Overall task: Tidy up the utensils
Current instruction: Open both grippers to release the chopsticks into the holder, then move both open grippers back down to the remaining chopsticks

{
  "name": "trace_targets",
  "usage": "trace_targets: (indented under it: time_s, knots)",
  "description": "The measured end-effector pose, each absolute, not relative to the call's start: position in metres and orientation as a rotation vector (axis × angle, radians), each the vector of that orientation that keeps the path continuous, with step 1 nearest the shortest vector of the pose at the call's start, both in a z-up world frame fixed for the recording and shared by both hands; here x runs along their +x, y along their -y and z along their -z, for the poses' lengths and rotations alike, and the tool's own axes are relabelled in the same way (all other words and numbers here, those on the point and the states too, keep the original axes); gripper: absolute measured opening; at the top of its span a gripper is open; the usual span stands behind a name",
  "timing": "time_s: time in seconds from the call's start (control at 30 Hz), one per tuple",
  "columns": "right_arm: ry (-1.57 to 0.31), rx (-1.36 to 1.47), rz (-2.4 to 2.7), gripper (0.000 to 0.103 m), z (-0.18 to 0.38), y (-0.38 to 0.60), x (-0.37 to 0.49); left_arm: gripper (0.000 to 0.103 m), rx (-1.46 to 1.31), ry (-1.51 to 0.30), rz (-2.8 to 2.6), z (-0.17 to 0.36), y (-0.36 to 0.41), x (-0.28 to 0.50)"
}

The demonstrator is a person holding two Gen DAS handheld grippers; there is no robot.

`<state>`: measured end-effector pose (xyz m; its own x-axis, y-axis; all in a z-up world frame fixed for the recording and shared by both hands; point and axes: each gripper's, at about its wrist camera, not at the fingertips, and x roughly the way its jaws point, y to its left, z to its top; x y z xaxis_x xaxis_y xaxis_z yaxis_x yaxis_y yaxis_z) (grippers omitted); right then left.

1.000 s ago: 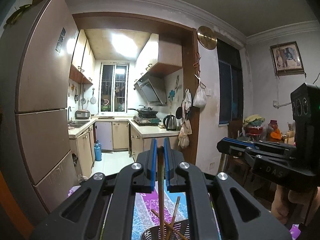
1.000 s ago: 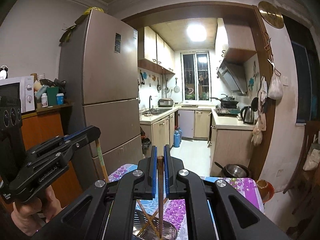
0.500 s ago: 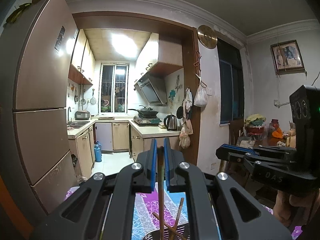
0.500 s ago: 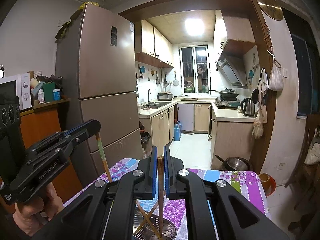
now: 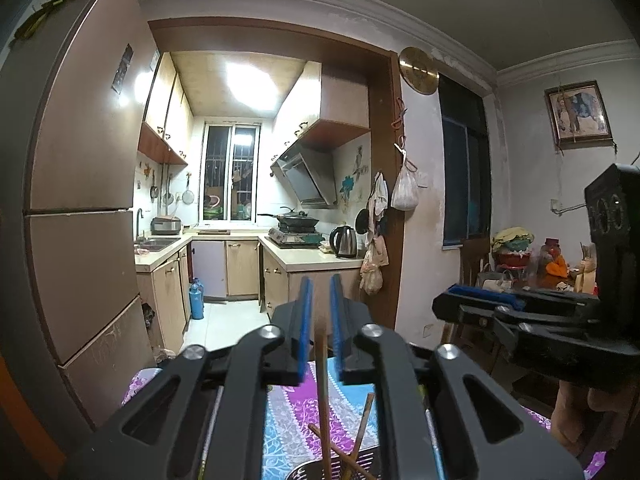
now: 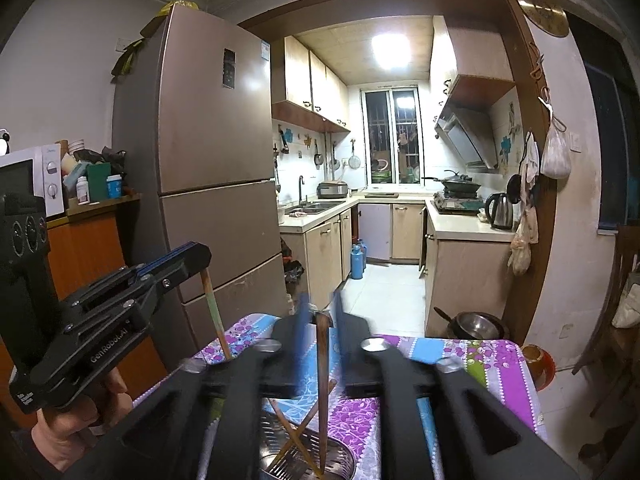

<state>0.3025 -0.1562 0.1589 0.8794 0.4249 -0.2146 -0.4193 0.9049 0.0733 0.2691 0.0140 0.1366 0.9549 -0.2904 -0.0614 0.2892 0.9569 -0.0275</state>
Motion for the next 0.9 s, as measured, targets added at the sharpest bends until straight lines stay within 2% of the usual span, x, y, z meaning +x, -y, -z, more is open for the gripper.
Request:
trace_targets:
  time_s: [0.03,0.07,0.2,0.37,0.5,0.7,0.9]
  knots:
    - [-0.221,0.026,-0.437,0.054,-0.16,0.157,0.3,0.028,-0.024,-0.06,0.29,-0.137,-0.017,0.268]
    - [-0.217,0.027,-0.435,0.054,-0.161,0.158,0.297,0.034,-0.026,-0.056,0.287,-0.137,-0.018,0.266]
    - [-0.185,0.024,-0.433,0.054,-0.173,0.164,0.271,0.035,-0.019,-0.042,0.273,-0.143,-0.026,0.248]
    - [-0.129,-0.004,-0.463,0.054,-0.171,0.167,0.189,0.053,0.036,-0.028,0.256,-0.134,-0.05,0.183]
    - [-0.155,-0.006,-0.517,0.052,-0.113,0.157,0.11,0.055,0.062,-0.083,0.247,-0.098,-0.078,0.121]
    - [-0.416,0.05,-0.549,0.038,0.018,0.12,0.039,0.057,0.017,-0.24,0.241,-0.012,-0.111,0.053]
    - [-0.551,0.018,-0.552,0.037,0.094,0.07,0.007,0.057,-0.015,-0.376,0.226,0.059,-0.119,0.028]
